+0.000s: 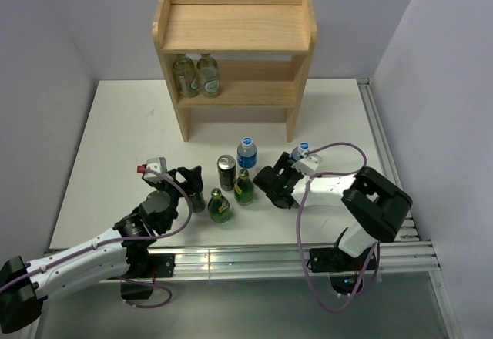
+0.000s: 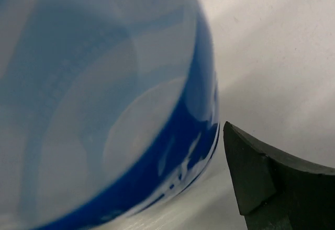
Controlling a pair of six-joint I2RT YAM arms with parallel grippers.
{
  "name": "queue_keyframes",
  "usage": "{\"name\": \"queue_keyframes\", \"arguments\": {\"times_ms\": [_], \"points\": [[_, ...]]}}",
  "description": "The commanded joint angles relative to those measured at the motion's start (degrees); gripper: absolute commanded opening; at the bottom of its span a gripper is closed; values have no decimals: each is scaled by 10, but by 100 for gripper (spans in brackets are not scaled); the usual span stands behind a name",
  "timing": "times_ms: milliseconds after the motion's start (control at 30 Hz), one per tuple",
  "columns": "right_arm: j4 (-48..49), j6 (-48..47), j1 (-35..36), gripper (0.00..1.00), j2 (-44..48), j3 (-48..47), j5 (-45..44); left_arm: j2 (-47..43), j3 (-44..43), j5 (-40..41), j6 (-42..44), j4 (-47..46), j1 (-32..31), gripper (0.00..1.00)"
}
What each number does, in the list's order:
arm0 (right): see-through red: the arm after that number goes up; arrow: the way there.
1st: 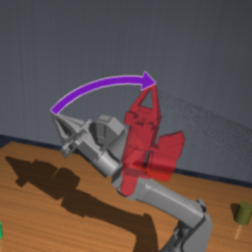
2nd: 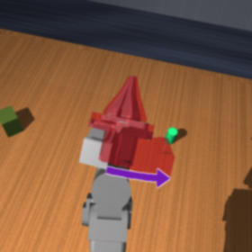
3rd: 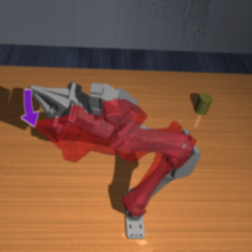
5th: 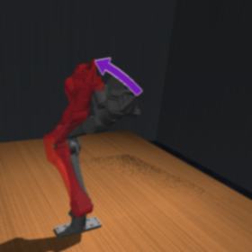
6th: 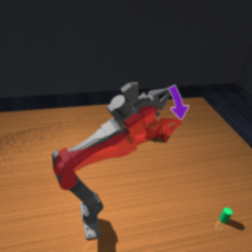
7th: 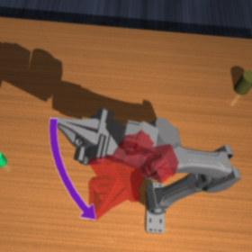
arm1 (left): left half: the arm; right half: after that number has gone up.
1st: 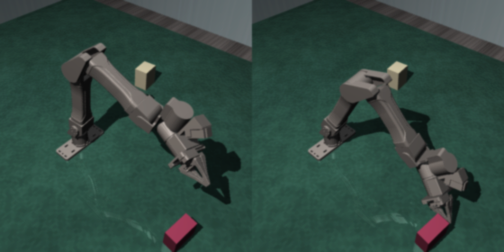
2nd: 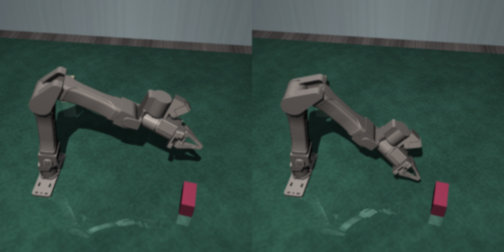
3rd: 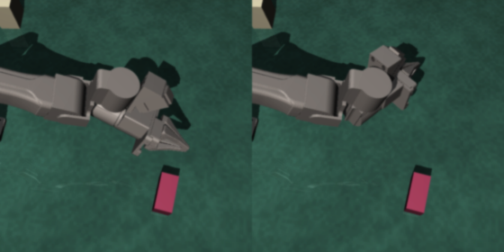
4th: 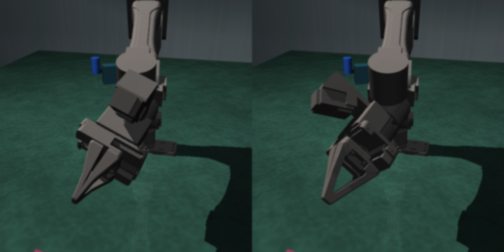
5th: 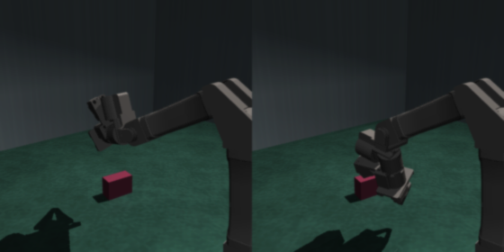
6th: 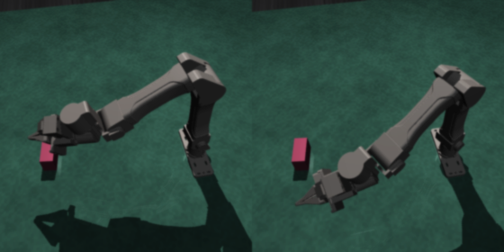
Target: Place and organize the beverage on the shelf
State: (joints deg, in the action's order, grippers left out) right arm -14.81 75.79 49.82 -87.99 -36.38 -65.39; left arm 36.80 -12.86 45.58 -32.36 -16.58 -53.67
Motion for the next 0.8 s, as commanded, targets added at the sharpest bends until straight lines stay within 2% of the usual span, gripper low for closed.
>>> {"name": "queue_keyframes", "arguments": {"times_ms": [0, 167, 267, 400, 467, 600, 733, 767], "points": [[-29, 44, -6, 98, -39, -18, -11, -10, 10, 14, 0, -32, -2, 92], [-5, 11, -17, 92, -61, -31, -16, -13, 11, 15, 2, -33, -2, 92], [10, -13, -28, 83, -57, -29, -6, -16, 13, 14, 3, -35, -2, 93], [-7, -13, -40, 44, -70, -47, -2, -22, 14, 13, 3, -33, -2, 93], [-36, -4, -44, 33, -86, -70, 0, -24, 14, 12, 4, -32, -2, 93], [-34, -25, -49, 0, -86, -78, 17, -22, 13, 11, 5, -30, -2, 93], [-77, -9, -17, 0, -46, -76, 18, -14, -1, 20, 6, -20, -2, 92], [-120, 12, -4, 0, -23, -80, 4, -8, -5, 23, 5, -15, -2, 92]]}}
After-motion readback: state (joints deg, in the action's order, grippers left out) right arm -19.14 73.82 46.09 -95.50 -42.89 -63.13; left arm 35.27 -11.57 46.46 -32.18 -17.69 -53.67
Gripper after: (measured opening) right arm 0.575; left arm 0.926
